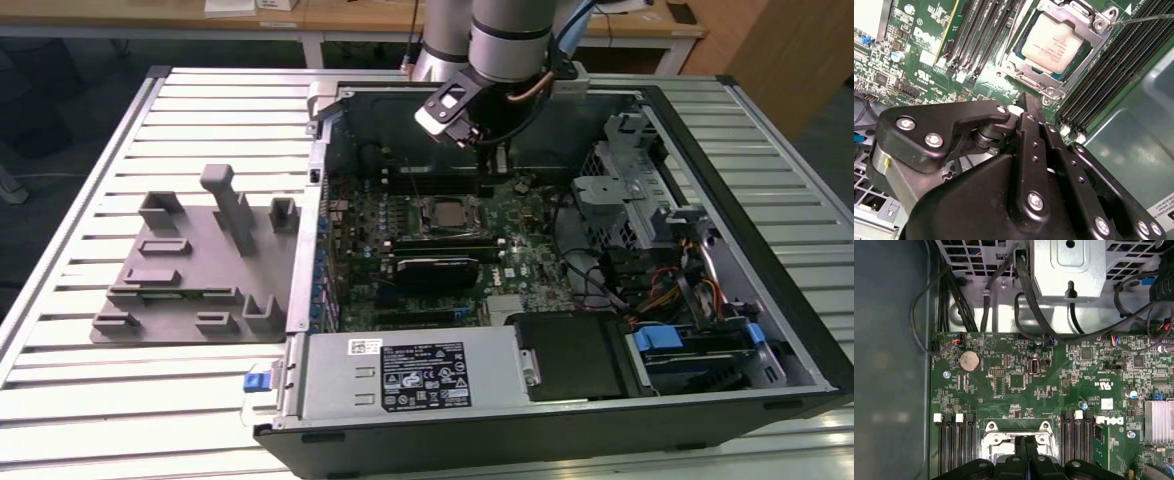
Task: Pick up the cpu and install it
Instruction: 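Close the cpu cover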
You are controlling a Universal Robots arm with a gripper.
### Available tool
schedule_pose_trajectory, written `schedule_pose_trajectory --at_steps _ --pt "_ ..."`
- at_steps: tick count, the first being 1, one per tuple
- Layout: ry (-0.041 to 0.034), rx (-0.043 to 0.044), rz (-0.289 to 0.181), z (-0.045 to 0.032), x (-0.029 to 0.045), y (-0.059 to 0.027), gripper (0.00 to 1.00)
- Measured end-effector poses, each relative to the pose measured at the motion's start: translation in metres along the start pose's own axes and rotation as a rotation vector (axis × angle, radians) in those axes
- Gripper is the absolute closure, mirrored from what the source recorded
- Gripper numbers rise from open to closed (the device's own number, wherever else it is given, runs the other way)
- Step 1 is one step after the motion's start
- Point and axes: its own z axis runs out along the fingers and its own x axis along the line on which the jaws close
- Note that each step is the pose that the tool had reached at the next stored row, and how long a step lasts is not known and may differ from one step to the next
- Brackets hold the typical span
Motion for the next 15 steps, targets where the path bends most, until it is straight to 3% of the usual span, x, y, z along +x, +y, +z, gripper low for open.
schedule_pose_trajectory --at_steps 6,15 --pt "-0.0003 0.0002 0.000 0.0038 0.0000 -0.0079 0.89" --pt "-0.0005 0.0002 0.000 0.0104 0.0001 -0.0295 0.89"
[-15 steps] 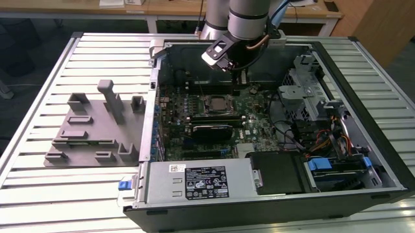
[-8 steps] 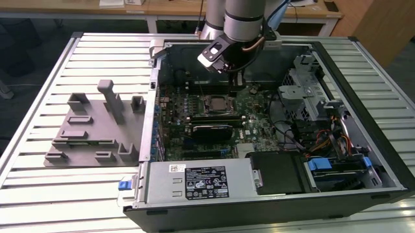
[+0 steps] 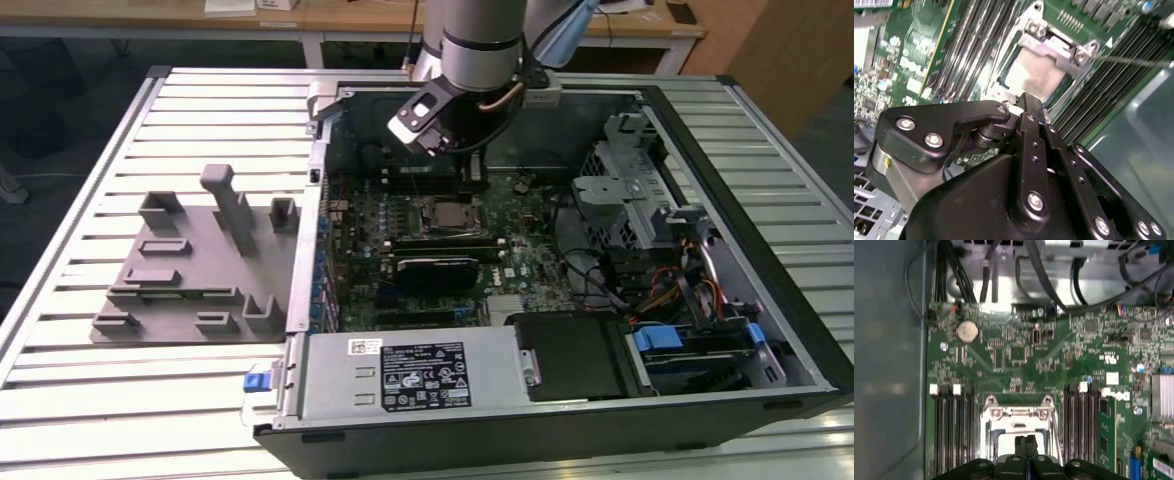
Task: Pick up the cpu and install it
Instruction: 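Close the cpu cover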
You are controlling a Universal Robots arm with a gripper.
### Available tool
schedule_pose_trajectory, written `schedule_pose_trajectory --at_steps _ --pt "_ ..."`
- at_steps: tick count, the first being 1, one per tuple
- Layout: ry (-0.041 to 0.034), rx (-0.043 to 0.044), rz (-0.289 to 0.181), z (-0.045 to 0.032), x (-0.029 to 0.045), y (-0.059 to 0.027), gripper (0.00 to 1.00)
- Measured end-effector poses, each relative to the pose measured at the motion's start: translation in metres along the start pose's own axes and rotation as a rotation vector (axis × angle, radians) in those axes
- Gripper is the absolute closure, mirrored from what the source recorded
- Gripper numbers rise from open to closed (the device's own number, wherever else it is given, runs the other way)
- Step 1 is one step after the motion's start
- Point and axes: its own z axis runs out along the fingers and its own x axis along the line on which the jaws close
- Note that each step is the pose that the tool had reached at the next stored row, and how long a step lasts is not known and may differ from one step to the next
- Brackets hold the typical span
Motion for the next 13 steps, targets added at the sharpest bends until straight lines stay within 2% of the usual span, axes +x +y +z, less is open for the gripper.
schedule_pose_trajectory --at_steps 9,13 --pt "0.0002 -0.0001 0.000 0.0066 0.0001 -0.0174 0.89" --pt "-0.0001 0.0001 0.000 0.0076 0.0001 -0.0189 0.89"
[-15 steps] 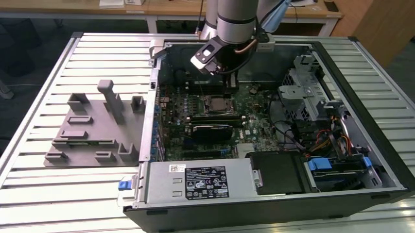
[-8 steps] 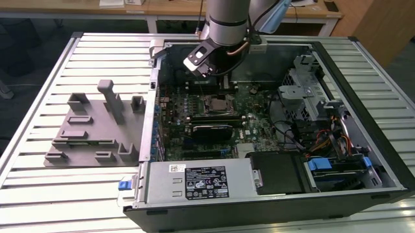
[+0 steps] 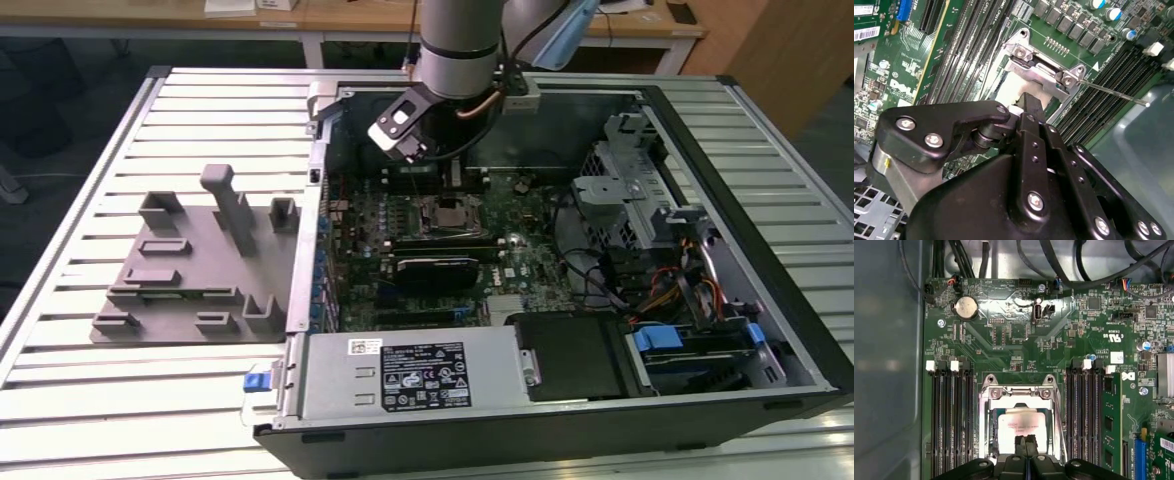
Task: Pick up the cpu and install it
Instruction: 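Close the cpu cover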
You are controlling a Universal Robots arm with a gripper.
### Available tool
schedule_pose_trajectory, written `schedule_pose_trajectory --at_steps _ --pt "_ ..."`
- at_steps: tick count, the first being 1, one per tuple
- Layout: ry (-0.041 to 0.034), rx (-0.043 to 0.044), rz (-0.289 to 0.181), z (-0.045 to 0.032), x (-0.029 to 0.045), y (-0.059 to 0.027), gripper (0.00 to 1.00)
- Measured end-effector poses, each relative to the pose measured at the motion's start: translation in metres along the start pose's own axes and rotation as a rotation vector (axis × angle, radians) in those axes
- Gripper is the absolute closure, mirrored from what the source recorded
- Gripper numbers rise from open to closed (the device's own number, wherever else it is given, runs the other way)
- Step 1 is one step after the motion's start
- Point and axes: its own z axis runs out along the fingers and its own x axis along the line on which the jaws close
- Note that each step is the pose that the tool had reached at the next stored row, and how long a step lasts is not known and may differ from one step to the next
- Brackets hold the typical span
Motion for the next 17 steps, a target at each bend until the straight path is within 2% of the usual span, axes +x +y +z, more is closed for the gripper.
schedule_pose_trajectory --at_steps 4,12,17 --pt "0.0006 -0.0008 -0.016 0.0003 0.0001 0.0000 0.89" --pt "0.0017 -0.0069 -0.161 0.0011 0.0001 0.0000 0.89" --pt "-0.0011 -0.0104 -0.248 0.0013 0.0001 0.0000 0.89"
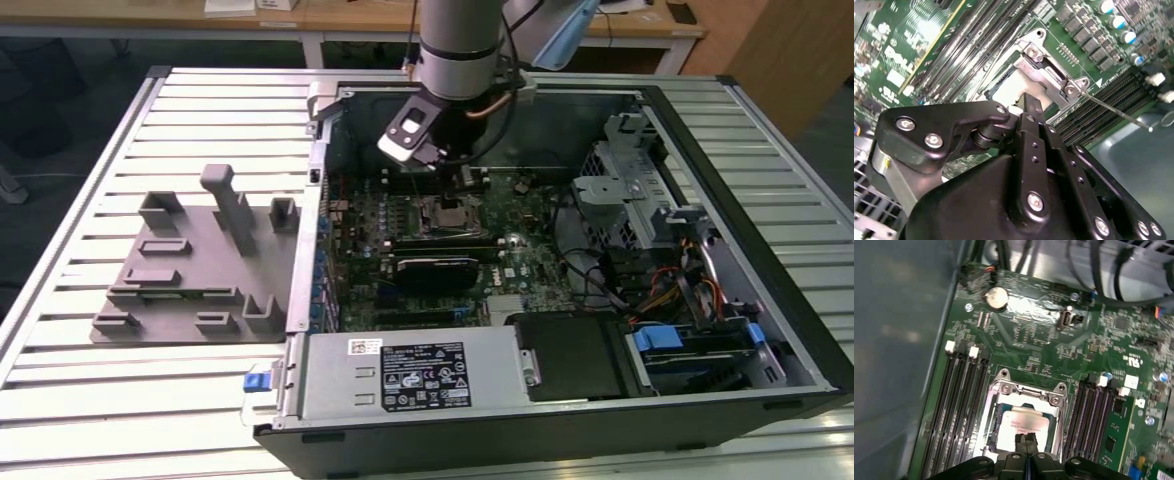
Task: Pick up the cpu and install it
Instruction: 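Close the cpu cover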
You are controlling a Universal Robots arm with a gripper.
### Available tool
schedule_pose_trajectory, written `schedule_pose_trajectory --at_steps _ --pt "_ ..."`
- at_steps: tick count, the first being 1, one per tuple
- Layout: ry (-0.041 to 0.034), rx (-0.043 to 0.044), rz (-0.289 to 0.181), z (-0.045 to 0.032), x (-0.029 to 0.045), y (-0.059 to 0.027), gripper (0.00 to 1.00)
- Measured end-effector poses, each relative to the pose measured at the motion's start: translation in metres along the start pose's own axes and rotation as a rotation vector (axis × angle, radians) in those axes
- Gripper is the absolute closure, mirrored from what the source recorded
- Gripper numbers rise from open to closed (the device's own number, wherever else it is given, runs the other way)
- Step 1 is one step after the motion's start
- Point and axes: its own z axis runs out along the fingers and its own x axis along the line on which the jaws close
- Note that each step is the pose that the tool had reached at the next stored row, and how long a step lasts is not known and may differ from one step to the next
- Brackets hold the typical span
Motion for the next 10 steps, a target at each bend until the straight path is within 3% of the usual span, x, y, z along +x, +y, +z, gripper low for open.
schedule_pose_trajectory --at_steps 10 --pt "-0.0031 -0.0073 -0.179 0.0005 0.0001 0.0000 0.89"
